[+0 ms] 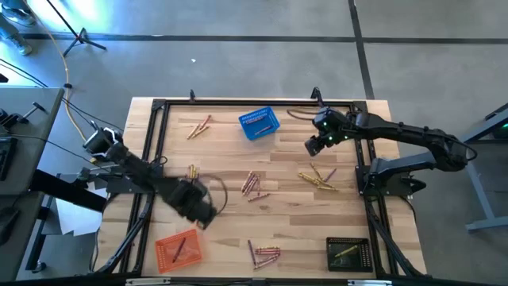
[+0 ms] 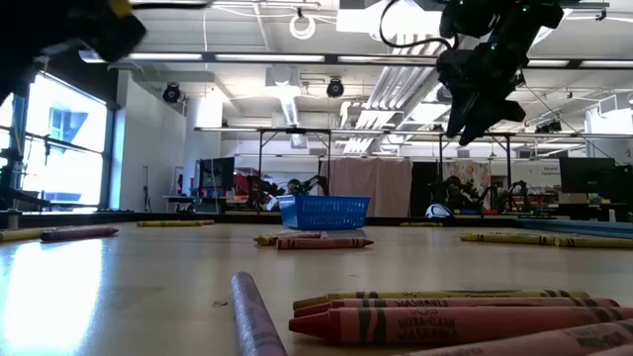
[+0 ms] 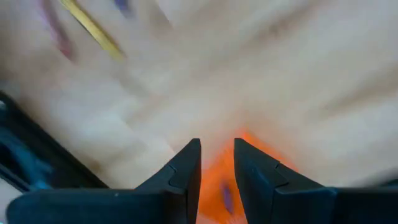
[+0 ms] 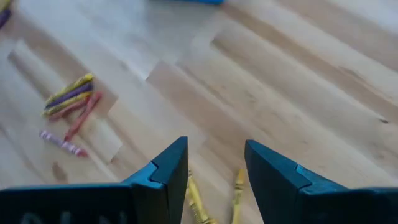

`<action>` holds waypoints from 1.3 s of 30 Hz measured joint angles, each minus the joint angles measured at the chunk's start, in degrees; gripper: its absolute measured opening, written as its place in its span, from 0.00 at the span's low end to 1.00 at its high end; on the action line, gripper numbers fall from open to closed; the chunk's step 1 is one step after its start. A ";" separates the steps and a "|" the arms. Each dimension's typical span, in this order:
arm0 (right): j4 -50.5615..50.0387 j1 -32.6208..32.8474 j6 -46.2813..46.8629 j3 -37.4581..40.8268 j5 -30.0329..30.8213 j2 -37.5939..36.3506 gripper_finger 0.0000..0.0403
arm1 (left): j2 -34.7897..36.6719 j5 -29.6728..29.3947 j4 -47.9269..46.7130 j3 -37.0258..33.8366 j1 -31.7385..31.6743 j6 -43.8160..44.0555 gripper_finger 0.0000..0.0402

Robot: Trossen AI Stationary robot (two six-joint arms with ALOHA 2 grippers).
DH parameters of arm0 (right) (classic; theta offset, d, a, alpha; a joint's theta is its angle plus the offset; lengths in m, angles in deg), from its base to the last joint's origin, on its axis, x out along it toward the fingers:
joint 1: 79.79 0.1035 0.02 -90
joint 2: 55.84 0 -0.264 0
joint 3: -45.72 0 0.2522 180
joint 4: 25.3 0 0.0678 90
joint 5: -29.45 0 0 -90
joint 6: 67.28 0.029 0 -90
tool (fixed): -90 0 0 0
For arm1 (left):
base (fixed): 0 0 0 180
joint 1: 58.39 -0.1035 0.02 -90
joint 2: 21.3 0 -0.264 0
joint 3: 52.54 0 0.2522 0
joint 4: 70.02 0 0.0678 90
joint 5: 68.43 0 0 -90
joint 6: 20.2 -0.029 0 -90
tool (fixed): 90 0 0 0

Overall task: Sort crayons
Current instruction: Put the purple crayon into the orange bin

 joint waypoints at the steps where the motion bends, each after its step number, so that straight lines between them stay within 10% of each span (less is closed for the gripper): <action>1: -0.28 -1.13 -0.41 0.00 0.72 0.00 0.36 | 0.10 -2.07 -1.33 0.00 -1.92 -2.45 0.21; 11: -13.03 -10.35 -8.08 -0.02 4.22 2.39 0.36 | 0.68 -16.63 -0.14 0.00 -23.67 -34.25 0.21; 18: -22.36 -7.12 -5.36 -0.02 -3.23 4.62 0.36 | 0.70 -16.16 7.40 0.00 -38.17 -52.38 0.21; 39: -19.72 18.36 63.28 3.96 6.23 5.71 0.36 | 0.70 -4.67 25.63 0.00 -59.07 -86.69 0.21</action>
